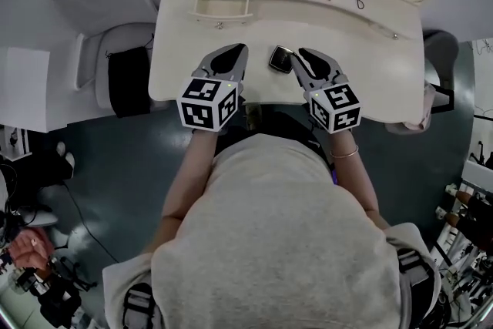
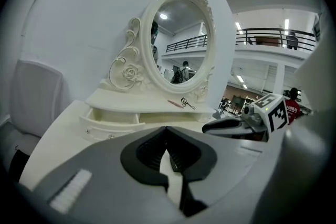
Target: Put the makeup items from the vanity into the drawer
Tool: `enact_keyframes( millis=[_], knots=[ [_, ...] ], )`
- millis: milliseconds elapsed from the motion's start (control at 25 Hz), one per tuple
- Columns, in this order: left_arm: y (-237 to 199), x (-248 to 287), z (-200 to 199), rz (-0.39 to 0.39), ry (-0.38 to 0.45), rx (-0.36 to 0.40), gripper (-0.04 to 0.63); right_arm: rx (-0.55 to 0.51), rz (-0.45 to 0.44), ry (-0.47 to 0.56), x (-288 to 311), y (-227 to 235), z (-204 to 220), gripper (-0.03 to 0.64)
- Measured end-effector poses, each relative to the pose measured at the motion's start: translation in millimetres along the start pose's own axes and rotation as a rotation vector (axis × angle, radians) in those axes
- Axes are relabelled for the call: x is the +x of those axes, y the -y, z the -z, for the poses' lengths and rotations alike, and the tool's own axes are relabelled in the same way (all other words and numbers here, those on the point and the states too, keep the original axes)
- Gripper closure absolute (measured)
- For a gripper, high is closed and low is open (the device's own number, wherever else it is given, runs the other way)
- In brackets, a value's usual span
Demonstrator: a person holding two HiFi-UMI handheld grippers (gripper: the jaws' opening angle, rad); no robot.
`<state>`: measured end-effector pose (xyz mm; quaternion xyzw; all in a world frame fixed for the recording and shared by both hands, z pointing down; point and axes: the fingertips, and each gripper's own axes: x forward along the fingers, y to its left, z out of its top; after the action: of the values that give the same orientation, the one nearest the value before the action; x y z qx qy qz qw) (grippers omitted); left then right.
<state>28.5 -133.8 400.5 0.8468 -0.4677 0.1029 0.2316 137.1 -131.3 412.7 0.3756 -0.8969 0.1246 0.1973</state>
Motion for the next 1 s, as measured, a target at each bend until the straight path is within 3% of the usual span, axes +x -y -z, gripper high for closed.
enact_keyframes(
  millis=[120, 280, 520, 800, 1000],
  knots=[
    [-9, 12, 3, -0.011, -0.026, -0.022, 0.586, -0.007, -0.066, -0.093, 11, 2, 21, 0.414],
    [-18, 25, 6, -0.029, -0.048, -0.045, 0.586, -0.087, -0.11, -0.199, 24, 5, 43, 0.335],
    [-27, 31, 16, -0.051, -0.077, -0.07, 0.586, -0.154, -0.2, -0.286, 42, 1, 63, 0.301],
    [-35, 36, 29, -0.064, -0.121, -0.092, 0.586, -0.134, -0.245, -0.344, 60, 3, 86, 0.293],
    [-37, 40, 34, -0.063, -0.148, -0.086, 0.586, -0.229, -0.269, -0.407, 62, -4, 101, 0.293]
  ],
)
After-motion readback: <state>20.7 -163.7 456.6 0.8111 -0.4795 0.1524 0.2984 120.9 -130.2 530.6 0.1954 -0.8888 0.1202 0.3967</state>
